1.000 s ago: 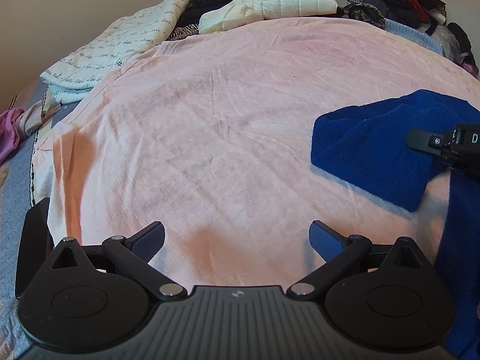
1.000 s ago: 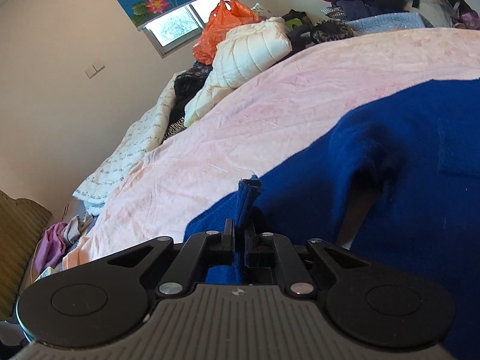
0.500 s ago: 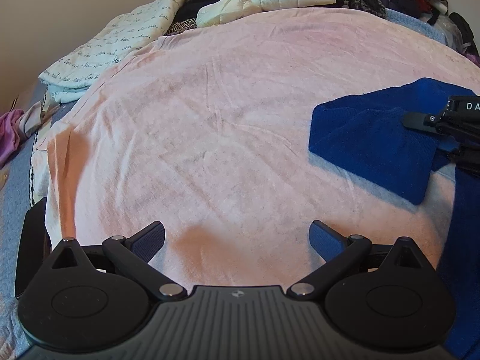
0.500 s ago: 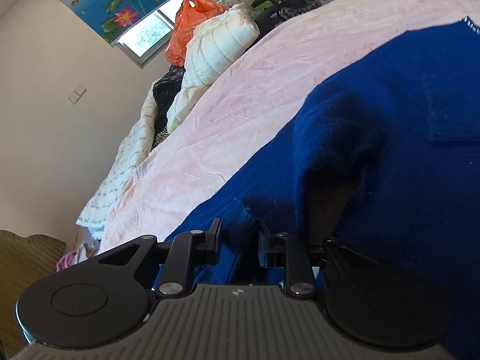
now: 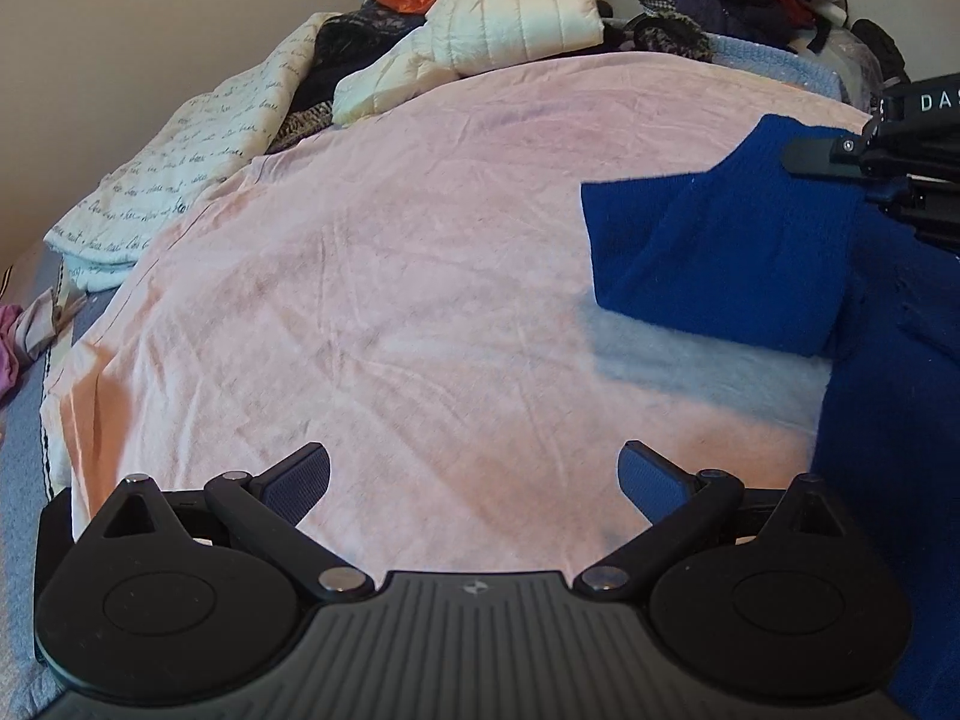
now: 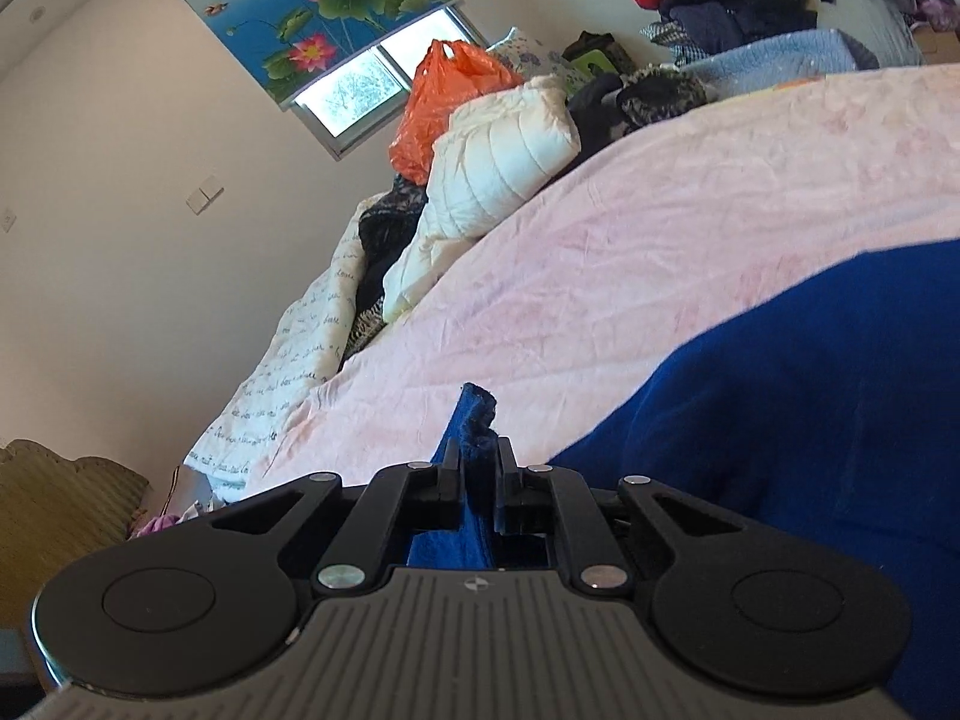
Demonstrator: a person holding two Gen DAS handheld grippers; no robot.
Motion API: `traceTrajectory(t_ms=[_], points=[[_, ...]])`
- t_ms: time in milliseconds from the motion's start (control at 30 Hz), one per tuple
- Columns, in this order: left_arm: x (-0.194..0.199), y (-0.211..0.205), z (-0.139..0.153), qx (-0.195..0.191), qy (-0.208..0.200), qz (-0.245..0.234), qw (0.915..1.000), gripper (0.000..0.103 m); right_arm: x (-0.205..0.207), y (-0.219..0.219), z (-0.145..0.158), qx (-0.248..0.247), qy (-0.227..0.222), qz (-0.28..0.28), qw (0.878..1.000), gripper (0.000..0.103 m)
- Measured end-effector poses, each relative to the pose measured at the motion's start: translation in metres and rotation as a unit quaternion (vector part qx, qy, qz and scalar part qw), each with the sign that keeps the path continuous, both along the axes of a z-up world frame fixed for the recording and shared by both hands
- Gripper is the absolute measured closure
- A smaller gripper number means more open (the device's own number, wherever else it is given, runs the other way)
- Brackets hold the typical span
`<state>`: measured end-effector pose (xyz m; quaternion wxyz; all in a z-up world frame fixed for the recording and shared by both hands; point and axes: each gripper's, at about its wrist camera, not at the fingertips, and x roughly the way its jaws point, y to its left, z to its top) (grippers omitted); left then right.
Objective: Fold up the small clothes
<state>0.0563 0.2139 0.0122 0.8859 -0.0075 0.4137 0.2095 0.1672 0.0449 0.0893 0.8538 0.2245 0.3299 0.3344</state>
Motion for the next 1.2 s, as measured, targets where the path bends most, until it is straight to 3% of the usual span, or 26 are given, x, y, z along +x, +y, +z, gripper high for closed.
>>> traceTrajectory(t_ms=[233, 467, 900, 1000, 1100, 1133, 1200], points=[[0.02, -0.027, 0.004, 0.013, -0.002, -0.026, 0.9996, 0.0, 0.017, -0.057, 0.019, 0.01, -0.017, -0.068, 0.998, 0.09], [0.033, -0.049, 0.003, 0.027, 0.002, -0.049, 0.9985, 0.0, 0.021, -0.116, 0.015, 0.031, -0.022, -0.154, 0.987, 0.09], [0.061, -0.098, 0.006, -0.002, 0.006, -0.111, 0.9938, 0.0, -0.01, -0.235, -0.016, 0.037, -0.028, -0.31, 0.95, 0.09], [0.064, -0.113, 0.001, -0.001, 0.015, -0.126, 0.992, 0.0, -0.012, -0.253, -0.034, 0.043, -0.002, -0.312, 0.949, 0.09], [0.062, -0.122, -0.003, 0.002, 0.02, -0.137, 0.9904, 0.0, -0.006, -0.252, -0.056, 0.055, 0.044, -0.282, 0.957, 0.08], [0.061, -0.124, -0.004, 0.004, 0.022, -0.14, 0.9899, 0.0, -0.006, -0.246, -0.062, 0.053, 0.057, -0.277, 0.958, 0.064], [0.059, -0.127, -0.005, 0.007, 0.024, -0.143, 0.9894, 0.0, -0.003, -0.239, -0.075, 0.063, 0.071, -0.272, 0.958, 0.049]])
